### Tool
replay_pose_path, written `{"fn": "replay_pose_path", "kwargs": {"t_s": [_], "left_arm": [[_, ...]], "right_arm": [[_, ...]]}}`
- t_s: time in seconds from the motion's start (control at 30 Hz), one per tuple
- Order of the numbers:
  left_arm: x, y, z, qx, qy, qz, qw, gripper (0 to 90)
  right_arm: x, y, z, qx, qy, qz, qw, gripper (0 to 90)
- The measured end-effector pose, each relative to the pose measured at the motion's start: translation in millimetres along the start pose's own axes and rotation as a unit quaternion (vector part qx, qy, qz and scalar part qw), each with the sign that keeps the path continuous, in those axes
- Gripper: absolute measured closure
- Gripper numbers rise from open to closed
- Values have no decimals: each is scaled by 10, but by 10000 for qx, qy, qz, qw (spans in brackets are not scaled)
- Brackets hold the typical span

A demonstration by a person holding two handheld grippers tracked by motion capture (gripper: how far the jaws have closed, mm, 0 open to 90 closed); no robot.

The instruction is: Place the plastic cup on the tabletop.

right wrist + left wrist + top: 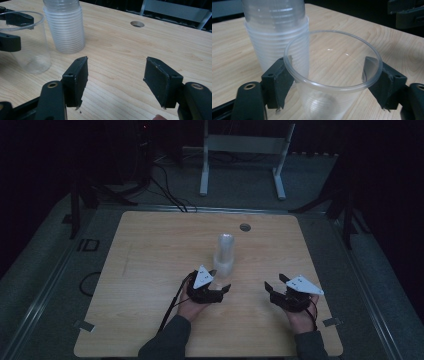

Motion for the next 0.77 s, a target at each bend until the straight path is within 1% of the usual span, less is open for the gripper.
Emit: {"fn": "replay_pose_path", "kwargs": {"t_s": [0.1, 0.2, 0.3, 0.43, 0.57, 0.77], "left_arm": [[11, -32, -17, 71, 16, -39, 10000, 194], [14, -39, -29, 74, -16, -82, 9999, 169], [14, -93, -47, 190, -43, -75, 9998, 151], [31, -142, -74, 257, -44, -78, 9996, 151], [64, -162, -117, 229, -50, -145, 9996, 151], [59, -170, -117, 237, -74, -140, 9996, 151]], "right_arm": [[-1, 0, 0, 0, -1, 1, 10000, 353], [-1, 0, -2, 0, -3, -2, 10000, 353], [-2, 0, -2, 1, -5, -4, 10000, 353], [-5, 3, -7, -3, -6, 22, 10000, 354], [-5, 3, -6, -5, -5, 18, 10000, 353], [-7, 6, -3, -8, -2, 10, 10000, 353]]}}
Point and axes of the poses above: each handheld gripper's, and its own axes: z roughly forward along the jaws, y roughly out of its top, x roughly to its left, the point moved 9 cm from there along z, roughly forward along the jaws, and after that the axes turned 4 degrees about -y, right-handed, at the moved point
